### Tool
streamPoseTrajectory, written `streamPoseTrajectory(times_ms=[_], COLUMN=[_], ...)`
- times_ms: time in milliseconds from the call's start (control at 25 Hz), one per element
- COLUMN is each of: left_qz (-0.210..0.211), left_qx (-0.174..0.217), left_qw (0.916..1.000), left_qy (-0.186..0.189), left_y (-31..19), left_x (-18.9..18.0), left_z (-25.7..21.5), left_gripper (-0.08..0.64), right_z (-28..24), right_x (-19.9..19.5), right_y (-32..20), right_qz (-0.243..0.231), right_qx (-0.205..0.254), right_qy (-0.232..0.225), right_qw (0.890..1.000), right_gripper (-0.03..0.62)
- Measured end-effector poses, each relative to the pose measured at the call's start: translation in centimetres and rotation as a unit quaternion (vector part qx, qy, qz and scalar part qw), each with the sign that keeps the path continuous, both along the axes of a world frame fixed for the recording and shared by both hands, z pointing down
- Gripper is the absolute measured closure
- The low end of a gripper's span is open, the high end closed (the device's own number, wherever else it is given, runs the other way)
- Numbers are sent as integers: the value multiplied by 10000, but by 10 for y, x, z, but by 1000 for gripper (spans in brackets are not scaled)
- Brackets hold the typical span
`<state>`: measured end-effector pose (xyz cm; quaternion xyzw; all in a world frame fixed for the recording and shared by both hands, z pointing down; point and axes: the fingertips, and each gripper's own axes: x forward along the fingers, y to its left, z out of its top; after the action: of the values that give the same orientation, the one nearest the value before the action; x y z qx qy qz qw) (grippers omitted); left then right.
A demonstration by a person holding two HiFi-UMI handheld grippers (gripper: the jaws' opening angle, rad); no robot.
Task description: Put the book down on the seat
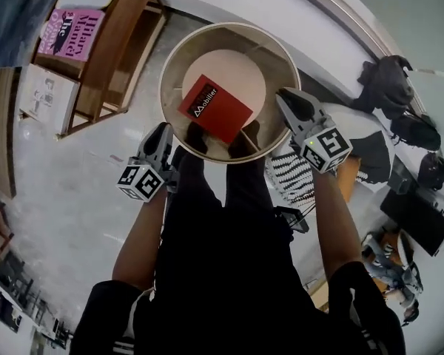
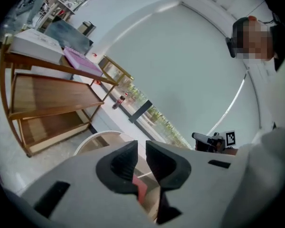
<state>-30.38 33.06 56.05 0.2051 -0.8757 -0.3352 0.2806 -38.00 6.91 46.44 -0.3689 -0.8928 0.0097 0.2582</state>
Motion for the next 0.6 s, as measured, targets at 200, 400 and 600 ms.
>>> streamPoseTrajectory(times_ms=[200, 400, 600], left_qz=[-527, -1045, -1552], left_qx=[-66, -79, 153], left_qw=[9973, 9909, 9803], left_qy=[501, 847, 1208], left_y=[-8, -28, -51], left_x=[27, 39, 50], left_z=[45, 82, 130], left_gripper=[448, 420, 374], right_z=[63, 119, 170], right_x=[-8, -9, -5], right_y=[5, 4, 5], right_qz=[-571, -968, -1125], right_qx=[-93, -180, -123], right_qy=[545, 973, 1334], right_qw=[9968, 9904, 9846], right_gripper=[558, 471, 453])
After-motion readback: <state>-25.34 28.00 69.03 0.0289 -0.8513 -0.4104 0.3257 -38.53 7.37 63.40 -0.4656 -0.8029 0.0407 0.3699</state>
